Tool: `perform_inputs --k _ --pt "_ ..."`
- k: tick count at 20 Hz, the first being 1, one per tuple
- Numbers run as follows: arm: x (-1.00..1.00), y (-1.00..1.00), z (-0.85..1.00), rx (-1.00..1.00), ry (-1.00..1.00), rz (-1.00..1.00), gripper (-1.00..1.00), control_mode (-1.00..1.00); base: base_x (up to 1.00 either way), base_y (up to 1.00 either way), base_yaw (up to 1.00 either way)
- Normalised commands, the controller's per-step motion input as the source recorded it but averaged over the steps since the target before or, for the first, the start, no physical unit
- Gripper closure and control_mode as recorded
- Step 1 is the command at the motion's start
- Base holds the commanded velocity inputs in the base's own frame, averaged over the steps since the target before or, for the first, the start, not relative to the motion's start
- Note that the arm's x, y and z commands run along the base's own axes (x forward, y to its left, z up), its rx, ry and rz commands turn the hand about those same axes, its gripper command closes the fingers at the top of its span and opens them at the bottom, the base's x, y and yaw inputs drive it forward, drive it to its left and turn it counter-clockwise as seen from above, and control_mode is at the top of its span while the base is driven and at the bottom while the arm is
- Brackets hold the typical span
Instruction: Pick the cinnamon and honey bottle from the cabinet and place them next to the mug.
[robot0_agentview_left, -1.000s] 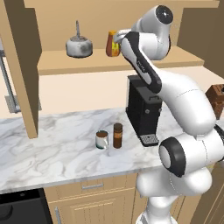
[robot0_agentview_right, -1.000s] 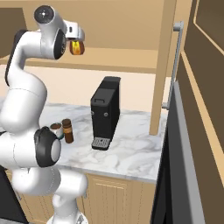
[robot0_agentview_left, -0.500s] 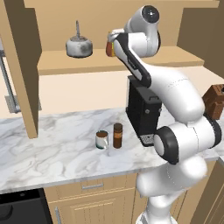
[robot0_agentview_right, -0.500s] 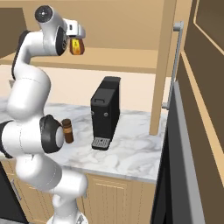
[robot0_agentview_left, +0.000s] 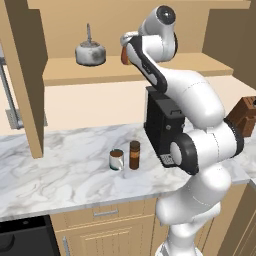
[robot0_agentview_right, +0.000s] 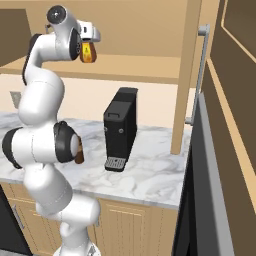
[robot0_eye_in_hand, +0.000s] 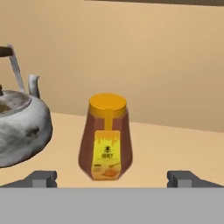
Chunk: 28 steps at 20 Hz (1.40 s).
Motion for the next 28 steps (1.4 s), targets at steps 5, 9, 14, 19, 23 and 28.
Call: perform_inputs --k 5,9,14,19,23,28 --pt "0.08 0.0 -0.08 0.0 0.0 0.0 -1.0 -1.0 0.0 0.0 0.0" --pt "0.0 0.0 -0.14 0.01 0.0 0.0 -1.0 -1.0 0.0 0.0 0.0" --pt "0.0 0.04 -0.17 0.03 0.0 0.0 -1.0 -1.0 0.0 0.0 0.0" --pt "0.07 0.0 -0.05 0.05 0.0 0.0 -1.0 -1.0 0.0 0.0 0.0" --pt "0.25 0.0 0.0 0.06 0.0 0.0 -1.0 -1.0 0.0 0.0 0.0" --pt "0.22 0.0 0.0 0.02 0.0 0.0 -1.0 -1.0 0.0 0.0 0.0"
